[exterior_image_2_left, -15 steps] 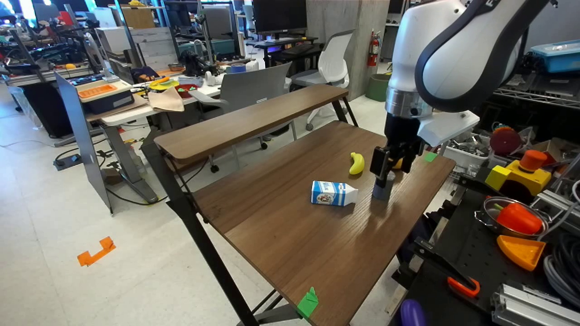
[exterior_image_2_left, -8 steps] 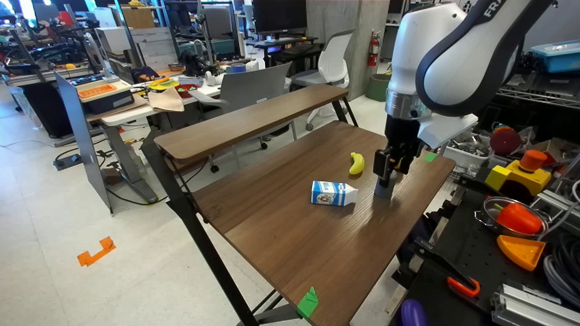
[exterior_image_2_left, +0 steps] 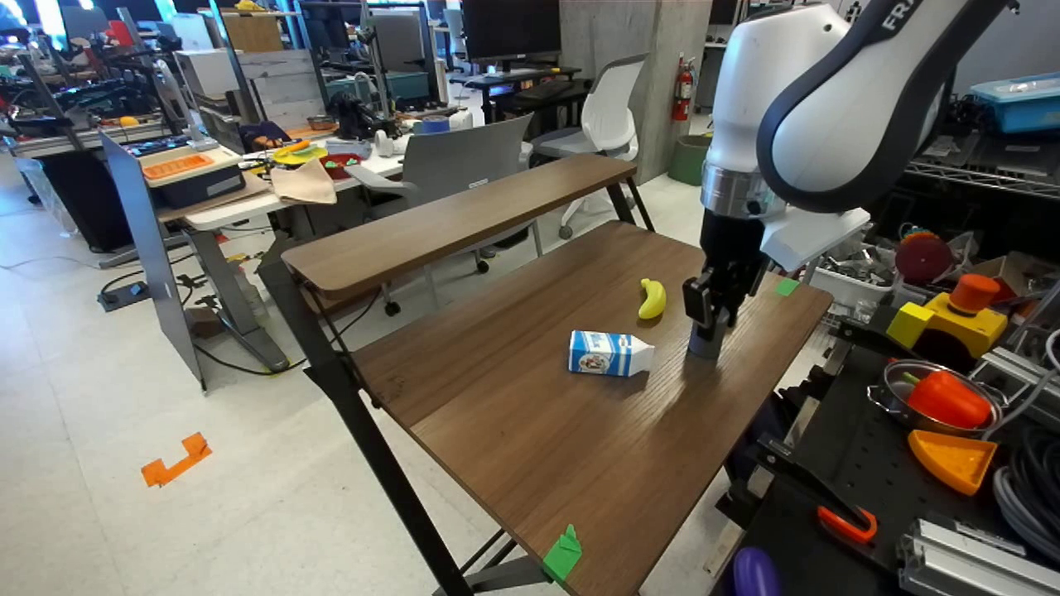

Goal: Move the cylinder forward

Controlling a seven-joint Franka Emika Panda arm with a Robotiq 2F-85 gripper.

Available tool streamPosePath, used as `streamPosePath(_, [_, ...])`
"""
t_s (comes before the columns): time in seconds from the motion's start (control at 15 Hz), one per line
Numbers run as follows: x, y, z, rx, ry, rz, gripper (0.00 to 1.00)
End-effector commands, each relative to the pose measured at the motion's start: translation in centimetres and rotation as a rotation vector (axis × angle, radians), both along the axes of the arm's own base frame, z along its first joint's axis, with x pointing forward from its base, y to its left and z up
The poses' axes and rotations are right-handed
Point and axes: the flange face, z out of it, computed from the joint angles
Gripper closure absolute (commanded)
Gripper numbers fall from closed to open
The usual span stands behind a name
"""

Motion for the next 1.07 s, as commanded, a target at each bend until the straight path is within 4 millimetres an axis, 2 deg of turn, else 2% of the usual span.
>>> streamPosePath(0.0, [0.1,0.1,2.9,0.004,-0.045,0.006,0.81])
streamPosePath(0.33, [0.7,0.0,9.8,0.049,-0.134,0.0,0.81])
streamPosePath(0.53, [2.4,-0.1,13.7,0.095,-0.181,-0.034,0.81])
streamPosePath(0.8, [5.1,-0.5,17.7,0.173,-0.197,-0.129,0.81])
streamPosePath(1.0, [7.2,-0.8,19.7,0.221,-0.202,-0.186,0.81])
